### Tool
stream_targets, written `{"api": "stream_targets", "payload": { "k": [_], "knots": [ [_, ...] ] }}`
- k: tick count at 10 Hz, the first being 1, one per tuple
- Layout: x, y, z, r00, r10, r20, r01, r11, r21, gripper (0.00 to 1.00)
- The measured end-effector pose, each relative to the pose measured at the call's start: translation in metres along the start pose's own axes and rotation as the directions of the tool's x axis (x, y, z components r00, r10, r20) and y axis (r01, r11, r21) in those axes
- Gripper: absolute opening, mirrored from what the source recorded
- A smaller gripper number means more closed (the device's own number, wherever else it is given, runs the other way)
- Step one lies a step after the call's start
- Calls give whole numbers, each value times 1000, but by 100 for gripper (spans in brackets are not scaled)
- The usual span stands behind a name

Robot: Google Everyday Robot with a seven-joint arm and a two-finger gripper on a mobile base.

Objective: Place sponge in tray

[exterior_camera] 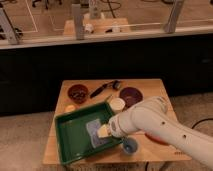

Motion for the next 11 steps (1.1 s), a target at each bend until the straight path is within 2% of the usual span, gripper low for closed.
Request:
{"api": "stream_targets", "payload": {
  "k": [4,6,7,9,11],
  "knots": [
    [32,9,24,999,17,48,-15,999,-45,0],
    [44,22,37,997,51,63,-46,996,-73,0],
    [48,32,46,995,74,64,-69,994,-80,3],
    [49,33,54,994,87,62,-82,994,-76,22],
    [50,17,66,996,64,66,-59,996,-67,42]
  ]
}}
